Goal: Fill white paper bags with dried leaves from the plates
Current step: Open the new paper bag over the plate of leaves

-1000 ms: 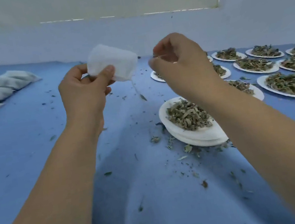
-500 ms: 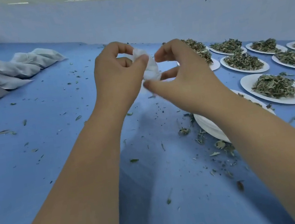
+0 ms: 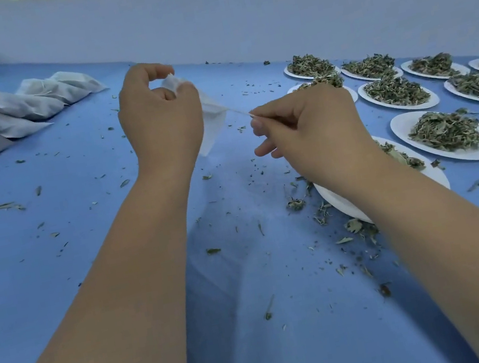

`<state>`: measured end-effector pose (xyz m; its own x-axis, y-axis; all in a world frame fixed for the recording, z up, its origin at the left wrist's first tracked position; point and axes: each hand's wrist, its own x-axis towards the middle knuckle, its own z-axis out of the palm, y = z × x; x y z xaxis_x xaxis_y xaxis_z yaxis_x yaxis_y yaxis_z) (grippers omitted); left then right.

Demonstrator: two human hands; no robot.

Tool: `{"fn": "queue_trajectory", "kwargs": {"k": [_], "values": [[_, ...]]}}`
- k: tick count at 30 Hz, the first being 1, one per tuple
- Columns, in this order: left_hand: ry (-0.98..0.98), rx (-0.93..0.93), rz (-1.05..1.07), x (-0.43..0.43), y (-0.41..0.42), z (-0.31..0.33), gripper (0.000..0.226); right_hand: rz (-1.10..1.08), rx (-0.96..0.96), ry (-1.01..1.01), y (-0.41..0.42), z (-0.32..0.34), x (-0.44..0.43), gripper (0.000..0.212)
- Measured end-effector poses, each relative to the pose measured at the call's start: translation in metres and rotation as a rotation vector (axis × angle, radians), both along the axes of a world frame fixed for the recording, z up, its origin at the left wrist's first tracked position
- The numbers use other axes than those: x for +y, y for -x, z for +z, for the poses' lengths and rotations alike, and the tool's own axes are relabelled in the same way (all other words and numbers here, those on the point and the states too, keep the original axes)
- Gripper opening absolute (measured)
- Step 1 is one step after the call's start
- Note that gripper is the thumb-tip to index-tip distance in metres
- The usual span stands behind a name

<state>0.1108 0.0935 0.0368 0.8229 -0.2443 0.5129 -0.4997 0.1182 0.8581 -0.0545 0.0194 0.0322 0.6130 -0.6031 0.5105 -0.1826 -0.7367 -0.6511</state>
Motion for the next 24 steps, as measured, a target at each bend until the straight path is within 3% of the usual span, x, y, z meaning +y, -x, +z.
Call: {"fn": "queue_trajectory", "kwargs": {"k": [6,13,18,24], "values": [[0.163,0.170,0.123,0.007,-0.026,-0.003,0.016,0.028,0.097,-0.014,0.003,-0.001,0.000,0.015],[0.215,0.298,0.273,0.013,-0.038,-0.007,0.013,-0.012,0.070,-0.082,0.004,0.001,-0.003,0.022],[0.171,0.256,0.055,0.009,-0.018,0.001,0.017,-0.022,0.105,0.004,0.002,0.002,0.005,0.029],[-0.229,0.040,-0.390,0.002,0.018,0.000,0.027,-0.031,-0.079,-0.053,-0.004,0.006,0.015,0.010]]}}
